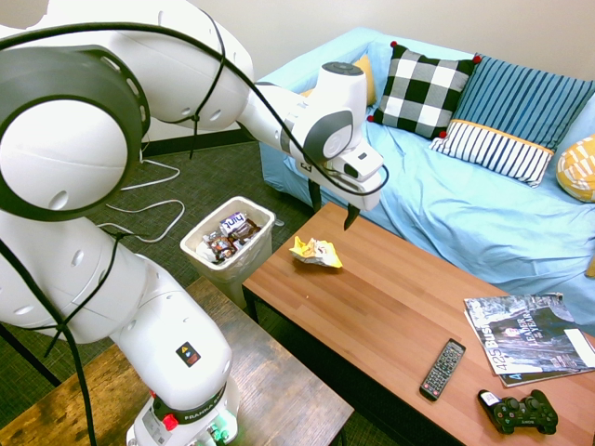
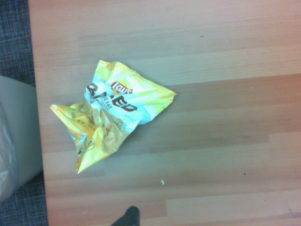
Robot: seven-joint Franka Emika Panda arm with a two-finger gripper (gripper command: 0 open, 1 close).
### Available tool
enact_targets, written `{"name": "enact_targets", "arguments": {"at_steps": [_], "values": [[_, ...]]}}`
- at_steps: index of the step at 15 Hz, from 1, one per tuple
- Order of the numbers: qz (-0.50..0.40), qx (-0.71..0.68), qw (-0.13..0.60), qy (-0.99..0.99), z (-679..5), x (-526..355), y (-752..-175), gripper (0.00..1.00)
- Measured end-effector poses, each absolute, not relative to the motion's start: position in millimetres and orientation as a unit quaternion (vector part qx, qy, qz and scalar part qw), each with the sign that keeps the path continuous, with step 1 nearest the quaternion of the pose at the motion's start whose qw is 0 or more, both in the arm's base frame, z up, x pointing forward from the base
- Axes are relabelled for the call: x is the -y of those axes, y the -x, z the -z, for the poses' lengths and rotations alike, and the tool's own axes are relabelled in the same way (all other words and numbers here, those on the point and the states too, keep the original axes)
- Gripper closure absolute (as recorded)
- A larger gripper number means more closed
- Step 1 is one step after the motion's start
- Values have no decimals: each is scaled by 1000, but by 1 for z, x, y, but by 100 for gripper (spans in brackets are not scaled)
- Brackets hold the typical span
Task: Throw the chip bag in the trash bin
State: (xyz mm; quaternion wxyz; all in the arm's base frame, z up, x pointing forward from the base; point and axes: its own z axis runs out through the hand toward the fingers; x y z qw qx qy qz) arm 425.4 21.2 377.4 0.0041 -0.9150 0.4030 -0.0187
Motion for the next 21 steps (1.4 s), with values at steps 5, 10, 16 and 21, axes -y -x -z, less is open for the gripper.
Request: {"name": "enact_targets", "arguments": {"at_steps": [5,10,16,21], "values": [[10,-416,-5,909,-366,-51,-435,0],[-13,-430,-29,902,-295,-110,-476,0],[-46,-427,-77,900,-193,-130,-503,0],[-60,-425,-97,898,-135,-134,-522,100]]}}
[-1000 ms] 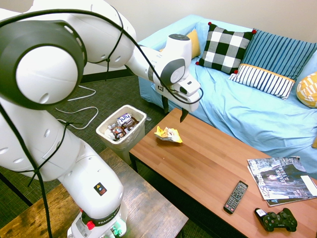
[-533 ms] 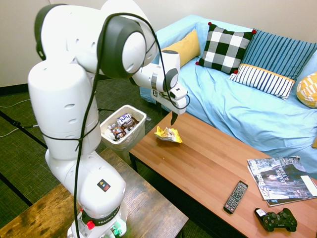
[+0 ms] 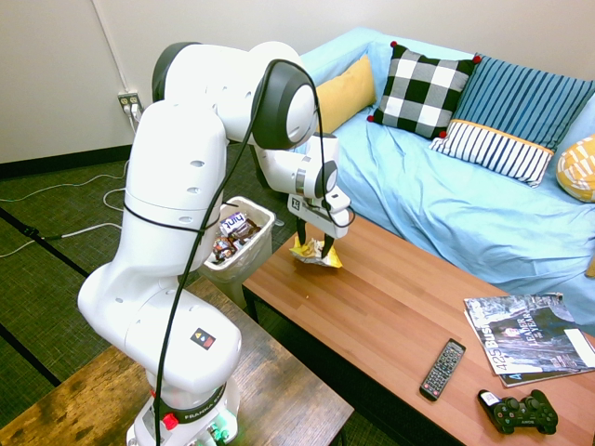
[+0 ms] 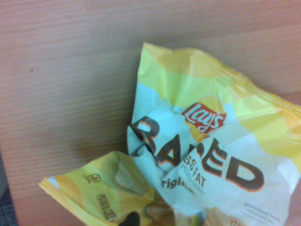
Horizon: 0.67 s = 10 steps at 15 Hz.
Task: Throw the chip bag in the trash bin
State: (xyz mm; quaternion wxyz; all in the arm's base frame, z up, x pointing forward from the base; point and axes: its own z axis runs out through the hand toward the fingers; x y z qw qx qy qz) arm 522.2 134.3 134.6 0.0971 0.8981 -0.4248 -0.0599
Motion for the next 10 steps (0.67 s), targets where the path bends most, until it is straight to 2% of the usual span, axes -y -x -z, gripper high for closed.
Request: {"name": "enact_targets", "arguments": {"at_steps": [10], "values": [[65,432,100,-894,-121,-133,-531,100]]}}
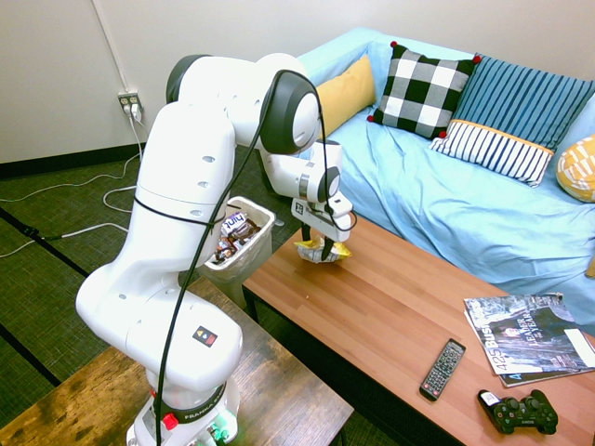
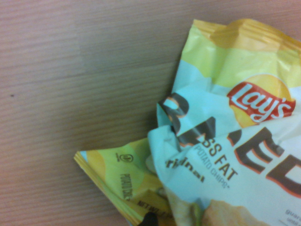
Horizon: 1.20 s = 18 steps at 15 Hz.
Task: Throw the chip bag in the trash bin
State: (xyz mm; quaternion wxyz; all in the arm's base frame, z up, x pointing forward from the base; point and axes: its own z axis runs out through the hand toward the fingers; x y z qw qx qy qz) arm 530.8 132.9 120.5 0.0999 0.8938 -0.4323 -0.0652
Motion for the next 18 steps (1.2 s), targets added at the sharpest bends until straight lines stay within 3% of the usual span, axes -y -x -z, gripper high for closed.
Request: {"name": "enact_targets", "arguments": {"at_steps": [14,18], "values": [[64,423,94,-899,-128,-130,-532,100],[42,390,76,-917,-177,-160,-510,100]]}}
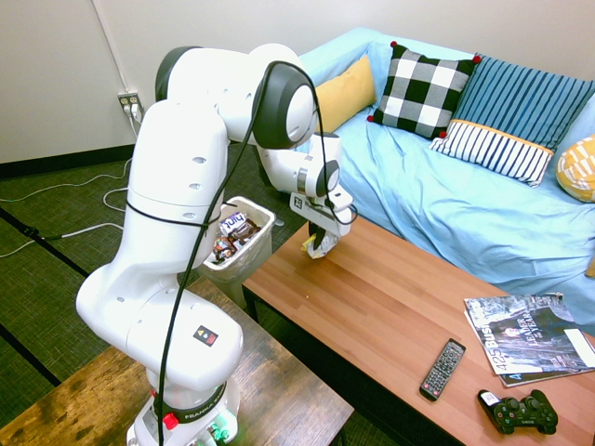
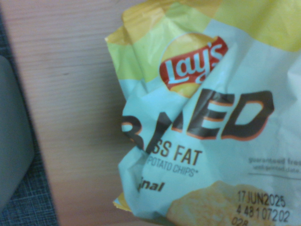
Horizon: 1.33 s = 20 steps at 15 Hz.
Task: Throw the chip bag in the trash bin
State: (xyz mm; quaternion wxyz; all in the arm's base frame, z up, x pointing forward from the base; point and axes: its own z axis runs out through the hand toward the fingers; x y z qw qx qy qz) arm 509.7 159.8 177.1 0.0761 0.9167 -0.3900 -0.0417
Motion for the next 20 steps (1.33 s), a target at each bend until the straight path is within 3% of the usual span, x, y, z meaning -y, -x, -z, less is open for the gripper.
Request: {"name": "enact_targets", "arguments": {"at_steps": [7,14,15,20], "values": [[-28,292,92,-952,-252,-337,-425,100],[-31,213,132,-968,-167,-473,-395,100],[-32,207,140,-968,-156,-484,-392,0],[-28,216,151,-964,-133,-495,-414,0]]}}
